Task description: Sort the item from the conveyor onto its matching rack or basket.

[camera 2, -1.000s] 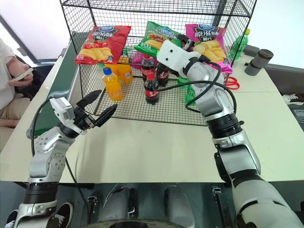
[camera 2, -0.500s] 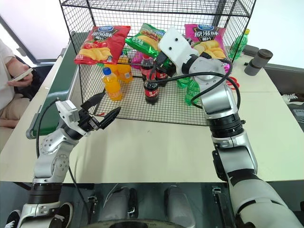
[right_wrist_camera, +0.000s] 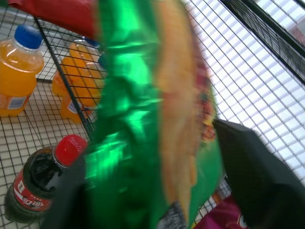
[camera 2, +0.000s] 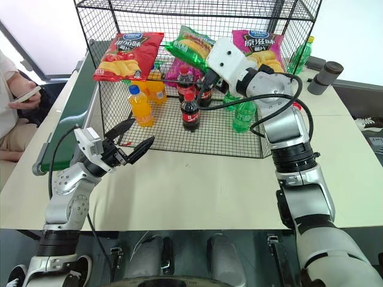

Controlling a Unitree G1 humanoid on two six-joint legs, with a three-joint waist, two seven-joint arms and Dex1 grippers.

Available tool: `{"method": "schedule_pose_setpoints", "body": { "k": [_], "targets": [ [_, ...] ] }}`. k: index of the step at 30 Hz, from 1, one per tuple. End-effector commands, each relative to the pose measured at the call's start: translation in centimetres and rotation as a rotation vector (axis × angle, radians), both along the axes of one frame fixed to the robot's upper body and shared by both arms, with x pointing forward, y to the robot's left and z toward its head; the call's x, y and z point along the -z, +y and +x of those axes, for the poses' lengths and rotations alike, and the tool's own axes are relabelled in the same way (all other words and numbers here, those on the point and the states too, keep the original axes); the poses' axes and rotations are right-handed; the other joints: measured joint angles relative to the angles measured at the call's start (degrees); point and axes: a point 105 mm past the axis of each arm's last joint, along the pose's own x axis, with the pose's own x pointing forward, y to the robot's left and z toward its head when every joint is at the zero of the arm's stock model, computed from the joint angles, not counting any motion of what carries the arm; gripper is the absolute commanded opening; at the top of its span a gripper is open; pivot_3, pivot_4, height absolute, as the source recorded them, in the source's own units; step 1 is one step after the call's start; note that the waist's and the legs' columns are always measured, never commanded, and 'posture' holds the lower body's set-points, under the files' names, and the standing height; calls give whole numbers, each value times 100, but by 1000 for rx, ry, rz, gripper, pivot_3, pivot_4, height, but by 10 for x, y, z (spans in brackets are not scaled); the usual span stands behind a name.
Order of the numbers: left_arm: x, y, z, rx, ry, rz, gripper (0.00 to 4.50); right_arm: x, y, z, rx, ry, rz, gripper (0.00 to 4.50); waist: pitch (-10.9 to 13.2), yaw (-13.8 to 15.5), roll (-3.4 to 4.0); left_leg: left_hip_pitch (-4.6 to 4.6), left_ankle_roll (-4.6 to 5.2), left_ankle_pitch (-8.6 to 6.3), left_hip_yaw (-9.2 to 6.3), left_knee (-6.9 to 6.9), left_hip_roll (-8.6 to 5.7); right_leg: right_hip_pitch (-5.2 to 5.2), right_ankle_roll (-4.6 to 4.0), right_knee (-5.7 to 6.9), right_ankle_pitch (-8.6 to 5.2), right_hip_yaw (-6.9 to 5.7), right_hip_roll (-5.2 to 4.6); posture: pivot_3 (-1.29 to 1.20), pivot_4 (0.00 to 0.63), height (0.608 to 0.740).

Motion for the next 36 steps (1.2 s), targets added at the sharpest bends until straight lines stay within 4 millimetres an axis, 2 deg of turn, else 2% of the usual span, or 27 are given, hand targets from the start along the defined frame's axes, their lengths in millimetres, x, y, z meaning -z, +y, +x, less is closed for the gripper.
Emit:
{"method": "schedule_pose_setpoints", "body": {
  "k": [1, 2, 3, 9, 16, 20, 22, 23, 28, 32, 36],
  "targets": [
    [-5, -1, -3, 1, -36, 4, 4500, -18, 2, -8, -16, -132, -81, 967, 0, 2, 0, 0, 0, 0, 0, 0, 0, 0, 0, 0, 0, 0, 0, 0, 150, 740],
    [-5, -1, -4, 0, -35, 4, 4500, -17, 2, -8, -17, -154, -112, 663, 0, 3, 0, 0, 0, 0, 0, 0, 0, 0, 0, 0, 0, 0, 0, 0, 150, 740],
    [-5, -1, -4, 1, -35, 5, 4500, -16, 3, -8, -19, -181, -146, 139, 0, 2, 0, 0, 0, 0, 0, 0, -1, 0, 0, 0, 0, 0, -1, 0, 150, 740],
    [-4, -2, -3, 5, -34, 3, 4500, -11, 8, -5, -10, -314, -321, 139, 0, -3, 0, 0, 0, 0, 1, 0, -1, 0, 0, 0, 0, 0, -1, 0, 150, 740],
    [-4, -5, -4, 12, -34, 1, 4500, -12, 3, 12, 79, -353, -339, 139, 0, -4, 0, 0, -2, 1, 3, 1, 0, 0, 0, 0, 0, 1, -1, 0, 150, 740],
    [-4, -6, -4, 12, -35, 1, 4500, -15, 8, 12, 45, -327, -284, 139, 1, -12, 1, 0, -3, 2, 4, 0, 1, -1, -1, 0, 0, 1, 0, 0, 150, 740],
    [-4, -6, -4, 11, -36, 1, 4500, -13, 10, 11, 37, -329, -305, 922, 0, -6, 1, 0, -3, 2, 4, 0, 1, -1, 0, 0, 0, 1, 0, 0, 150, 740],
    [-4, -6, -4, 11, -36, 1, 4500, -12, 9, 12, 37, -329, -310, 1168, 1, -4, 1, 0, -3, 2, 4, 0, 1, -1, 0, 0, 0, 0, 0, 0, 150, 740],
    [-3, -7, -5, 12, -36, 2, 4500, -11, 8, 8, 16, -296, -271, 3321, 0, 2, 1, 0, -2, 2, 4, 1, 0, 0, 0, 0, 0, 1, -2, 0, 150, 740],
    [-2, -9, -6, 16, -32, 2, 4500, -23, 7, 0, -47, -192, -74, 3321, 1, 5, 1, 0, -3, 1, 4, 1, 1, 0, 0, 0, 0, 1, -2, 0, 150, 740],
    [-1, -11, -6, 22, -29, -1, 4500, -22, 5, -3, -83, -115, 14, 3321, 1, 4, 1, 0, -2, 1, 1, 1, 3, 1, 0, 1, 0, -1, -1, 0, 150, 740]
  ]
}}
